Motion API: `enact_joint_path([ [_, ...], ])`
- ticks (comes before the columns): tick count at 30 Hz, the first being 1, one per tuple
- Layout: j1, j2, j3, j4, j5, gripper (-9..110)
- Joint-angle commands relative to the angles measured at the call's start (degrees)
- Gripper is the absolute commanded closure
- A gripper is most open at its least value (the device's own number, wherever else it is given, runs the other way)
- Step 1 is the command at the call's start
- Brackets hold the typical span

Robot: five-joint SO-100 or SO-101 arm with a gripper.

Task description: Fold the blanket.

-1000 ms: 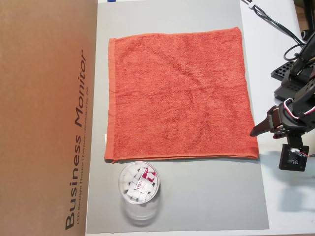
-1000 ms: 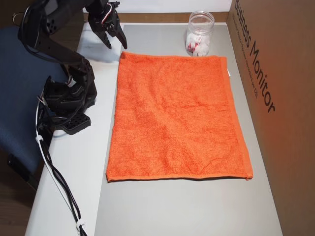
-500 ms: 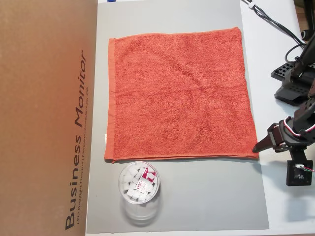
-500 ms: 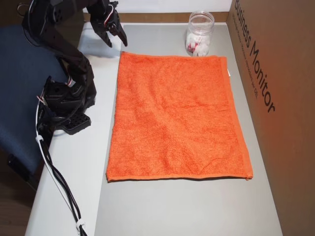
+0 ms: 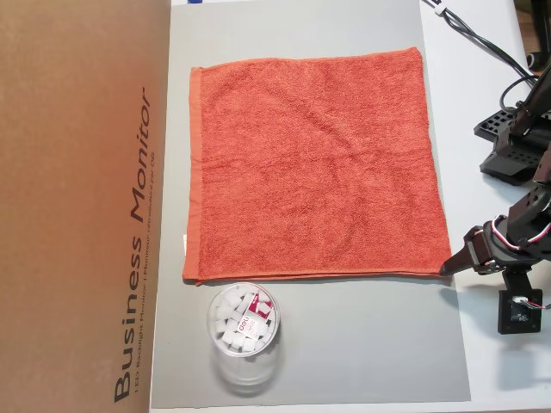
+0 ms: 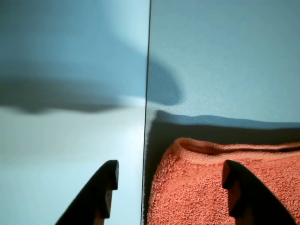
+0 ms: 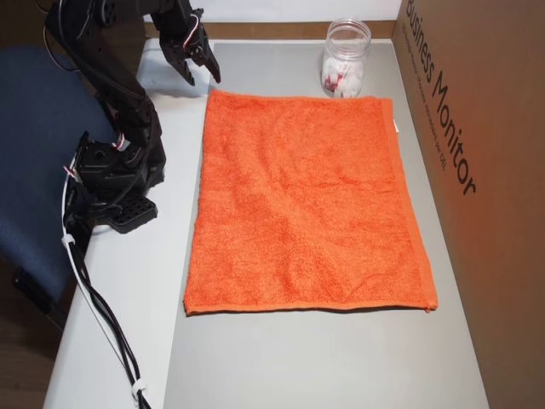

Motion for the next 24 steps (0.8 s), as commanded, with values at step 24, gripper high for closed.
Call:
enact_joint_path([
  [24,5.19,0.00,-1.14,2.29,15.47,78],
])
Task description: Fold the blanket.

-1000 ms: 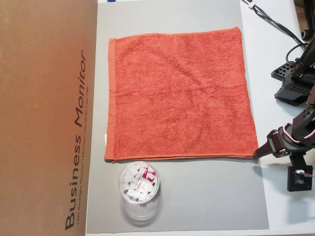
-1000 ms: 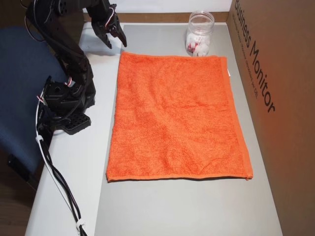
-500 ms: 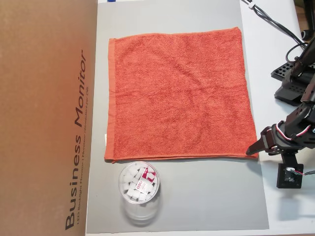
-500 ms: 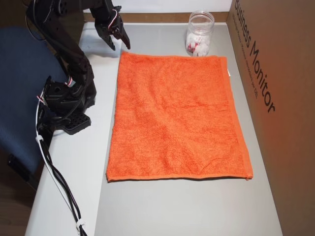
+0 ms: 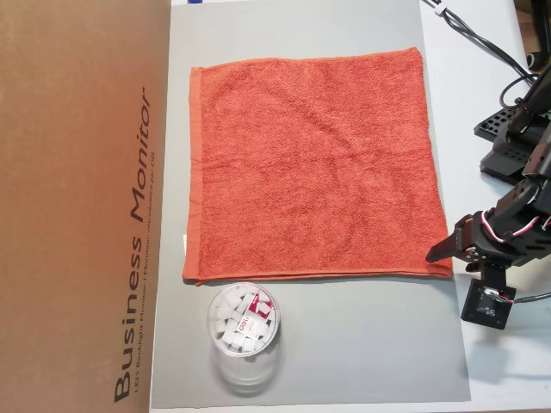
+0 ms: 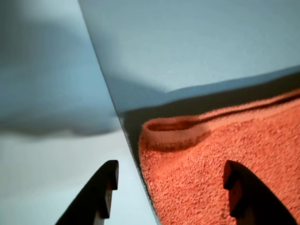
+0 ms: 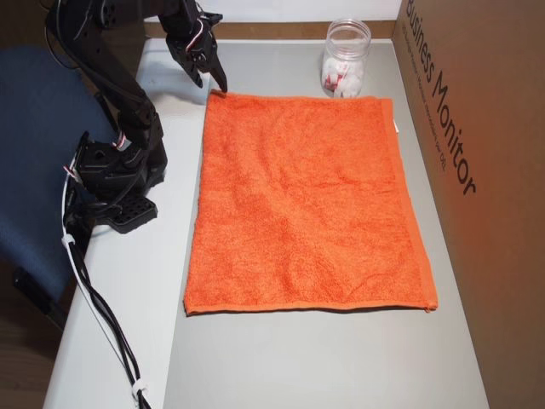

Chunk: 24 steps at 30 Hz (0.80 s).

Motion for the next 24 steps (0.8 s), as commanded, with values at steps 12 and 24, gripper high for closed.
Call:
enact_joint_path([
  [12,-0.35,0.00,2.90,5.10,2.20,78],
  [24,-1.23,-4.92,2.55,-4.31,2.20,78],
])
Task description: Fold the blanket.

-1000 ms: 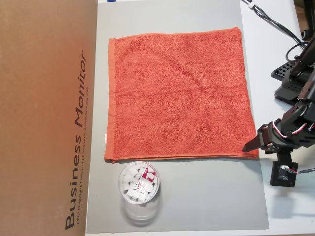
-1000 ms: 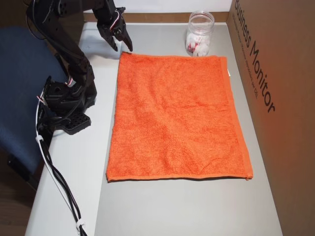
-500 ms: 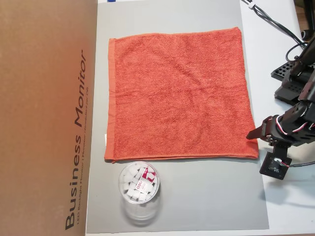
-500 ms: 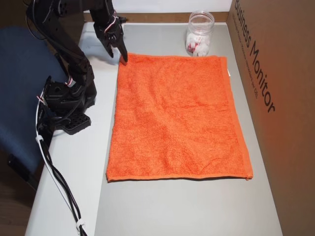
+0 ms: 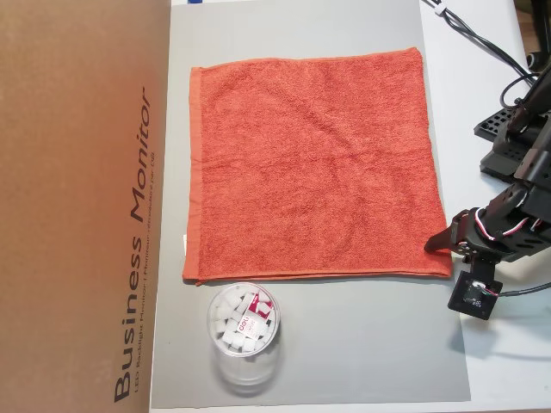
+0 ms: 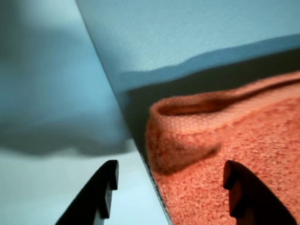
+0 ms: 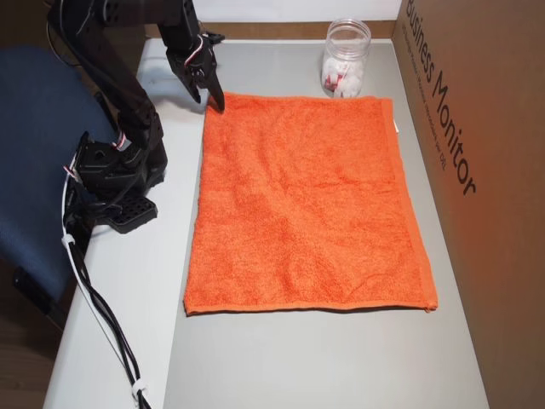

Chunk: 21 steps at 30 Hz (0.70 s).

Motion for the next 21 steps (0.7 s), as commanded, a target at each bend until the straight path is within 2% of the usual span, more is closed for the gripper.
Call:
enact_joint_path([
  [1,-0.88,-1.76,-2.81,-0.88,-0.09,78],
  [21,0.26,-8.61,-4.22,-10.02,-0.09,79],
])
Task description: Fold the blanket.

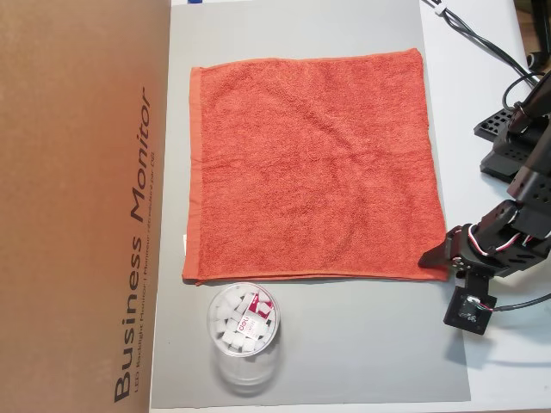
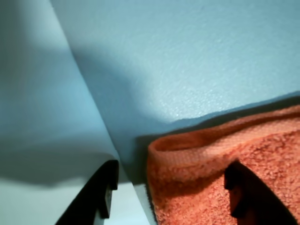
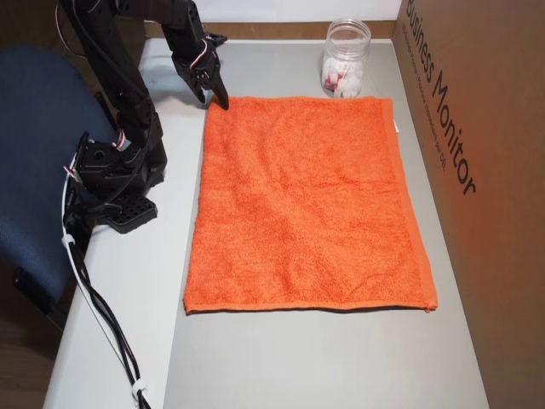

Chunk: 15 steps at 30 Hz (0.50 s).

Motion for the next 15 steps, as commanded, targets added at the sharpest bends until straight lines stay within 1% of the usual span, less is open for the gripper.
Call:
enact_joint_path([
  [1,0.97,-0.18,-1.32,-0.79,-0.09,81],
  [5,1.05,-0.09,-1.05,-0.09,-0.09,85],
  [15,1.14,-0.18,-0.79,0.00,-0.09,86],
])
